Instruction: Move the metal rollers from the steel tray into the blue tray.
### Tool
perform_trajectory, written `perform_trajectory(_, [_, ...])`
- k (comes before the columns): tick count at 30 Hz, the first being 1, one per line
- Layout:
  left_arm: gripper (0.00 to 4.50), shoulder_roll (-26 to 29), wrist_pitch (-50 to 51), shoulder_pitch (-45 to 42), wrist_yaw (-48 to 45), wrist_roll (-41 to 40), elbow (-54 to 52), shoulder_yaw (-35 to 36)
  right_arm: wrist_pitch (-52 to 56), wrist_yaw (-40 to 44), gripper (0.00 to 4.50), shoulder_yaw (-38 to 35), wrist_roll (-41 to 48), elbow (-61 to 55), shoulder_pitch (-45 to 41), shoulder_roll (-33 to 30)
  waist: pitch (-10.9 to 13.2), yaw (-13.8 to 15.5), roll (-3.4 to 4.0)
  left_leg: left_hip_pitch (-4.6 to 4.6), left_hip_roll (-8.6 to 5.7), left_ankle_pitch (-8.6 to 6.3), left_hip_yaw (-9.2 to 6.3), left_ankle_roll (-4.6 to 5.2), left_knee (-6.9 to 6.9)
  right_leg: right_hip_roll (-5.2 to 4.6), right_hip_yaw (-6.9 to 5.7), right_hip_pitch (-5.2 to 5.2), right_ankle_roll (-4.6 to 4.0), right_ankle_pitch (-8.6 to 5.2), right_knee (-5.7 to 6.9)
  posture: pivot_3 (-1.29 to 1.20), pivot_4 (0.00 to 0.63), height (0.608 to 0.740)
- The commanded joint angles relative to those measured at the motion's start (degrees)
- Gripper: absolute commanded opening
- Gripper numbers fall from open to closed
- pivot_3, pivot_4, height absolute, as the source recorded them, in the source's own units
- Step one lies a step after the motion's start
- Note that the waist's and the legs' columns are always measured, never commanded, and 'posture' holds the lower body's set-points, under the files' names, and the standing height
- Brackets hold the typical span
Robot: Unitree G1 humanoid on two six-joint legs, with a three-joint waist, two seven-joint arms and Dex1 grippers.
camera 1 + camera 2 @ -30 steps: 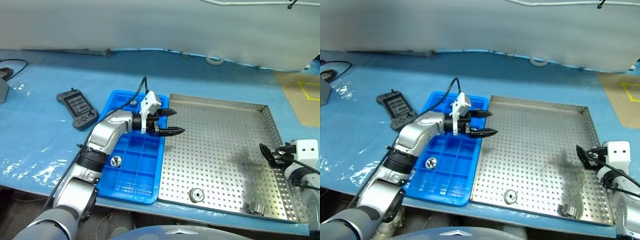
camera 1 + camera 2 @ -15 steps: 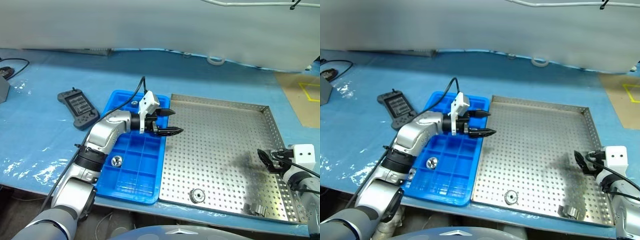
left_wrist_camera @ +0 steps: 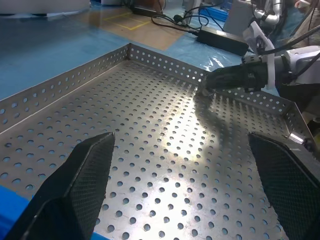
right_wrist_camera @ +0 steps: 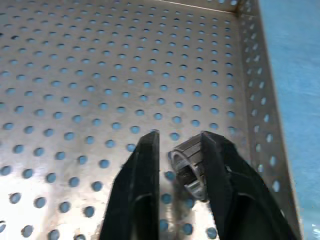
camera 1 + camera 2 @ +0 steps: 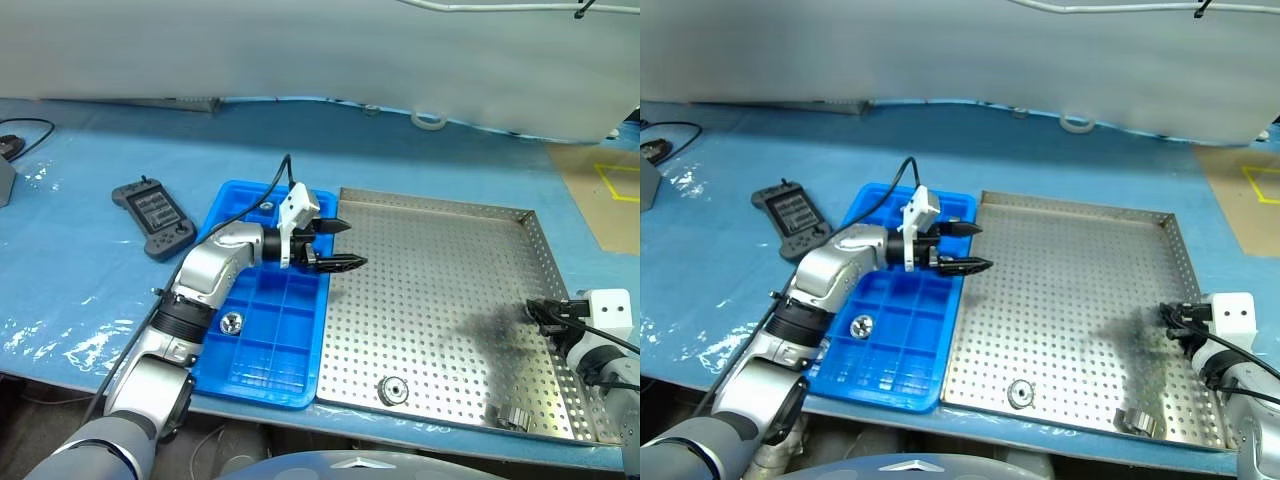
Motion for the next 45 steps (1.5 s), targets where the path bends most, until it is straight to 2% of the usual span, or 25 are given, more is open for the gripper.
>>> perform_trajectory(1, [4.5, -0.4, -1.5, -1.4, -0.2, -0.2, -0.4, 0.9, 2.2, 0.9, 0.29, 0.0, 2.0, -3.3, -0.3, -0.5, 0.0, 0.0, 0.01, 0.0, 0.0, 0.0, 0.0, 0.0, 0.0, 0.0, 0.0, 0.0, 0.0, 0.0, 0.0, -0.34, 0.15, 0.74])
perform_trajectory(2, [4.5, -0.5, -2.2, -1.3, -0.3, 0.1, 0.3, 0.9, 2.7, 1.3, 0.02, 0.0, 2.6, -3.8, -0.5, -0.6, 0.0, 0.0, 0.04, 0.0, 0.0, 0.0, 0.0, 0.0, 0.0, 0.0, 0.0, 0.0, 0.0, 0.0, 0.0, -0.34, 0.15, 0.74])
perform_trajectory(8, [4.5, -1.1, -12.1, -0.4, -3.5, 2.8, 11.1, 0.9, 5.8, 4.3, 0.02, -0.3, 6.9, -6.6, -0.8, -0.7, 0.0, 0.1, 0.05, -0.04, -0.01, 0.01, 0.0, -0.01, -0.05, 0.0, 0.0, -0.06, 0.01, 0.0, -0.04, -0.33, 0.15, 0.74])
perform_trajectory(13, [4.5, -1.8, -21.2, -1.4, -6.6, 4.8, 22.6, 1.7, 9.7, 6.0, 0.02, -4.8, 18.0, -10.1, -2.5, 0.9, 0.0, 0.2, 0.04, -0.04, -0.01, 0.01, 0.0, 0.0, -0.04, -0.01, 0.0, -0.06, 0.01, 0.0, -0.05, -0.33, 0.15, 0.74])
perform_trajectory(17, [4.5, -2.1, -23.7, -2.7, -8.0, 5.4, 26.3, 2.5, 6.6, 3.7, 0.02, -5.6, 15.1, -8.2, -4.1, -0.2, 0.0, 0.4, 0.02, 0.0, -0.01, 0.01, 0.0, 0.0, -0.02, -0.02, 0.0, 0.0, 0.01, 0.0, -0.04, -0.33, 0.15, 0.74])
perform_trajectory(21, [4.5, -2.5, -23.7, -2.9, -8.4, 5.7, 26.0, 2.8, 3.7, 4.4, 0.85, -5.0, 12.5, -6.4, -3.6, -1.0, 0.0, 0.4, 0.02, -0.05, -0.01, 0.02, 0.0, -0.01, -0.07, -0.01, 0.0, -0.08, 0.0, 0.0, -0.01, -0.33, 0.15, 0.74])
perform_trajectory(25, [4.5, -2.7, -23.1, -2.4, -8.4, 5.8, 24.7, 2.8, 7.2, 4.0, 2.21, -6.5, 15.0, -5.6, -2.5, -0.5, 0.0, 0.4, 0.01, -0.04, -0.01, 0.02, 0.02, -0.01, -0.06, -0.02, 0.0, -0.07, 0.0, 0.0, 0.0, -0.33, 0.15, 0.74])
perform_trajectory(32, [4.5, -2.6, -22.3, -1.9, -8.4, 5.8, 23.5, 3.0, 4.6, 0.5, 4.46, -5.7, 10.8, -4.5, -1.3, 0.0, 0.0, 0.4, 0.01, -0.03, -0.01, 0.03, 0.02, -0.05, -0.13, -0.02, 0.0, -0.09, 0.01, 0.0, -0.05, -0.34, 0.15, 0.74])
perform_trajectory(41, [4.5, -3.2, -22.4, -2.1, -7.7, 5.0, 23.1, 4.2, 3.7, -0.5, 4.46, -4.8, 8.5, 0.2, -0.4, 0.9, 0.0, 0.3, 0.01, -0.04, -0.01, 0.03, 0.04, -0.06, -0.15, -0.02, 0.0, -0.11, 0.01, 0.0, -0.07, -0.34, 0.15, 0.74])
perform_trajectory(45, [4.5, -2.8, -18.8, -3.8, -9.0, 3.2, 20.1, 5.2, 2.9, -0.4, 4.46, -4.0, 7.7, 0.7, 0.0, 1.2, 0.0, 0.2, 0.01, -0.05, -0.01, 0.03, 0.04, -0.06, -0.16, -0.02, 0.0, -0.12, 0.01, 0.0, -0.06, -0.34, 0.15, 0.74])
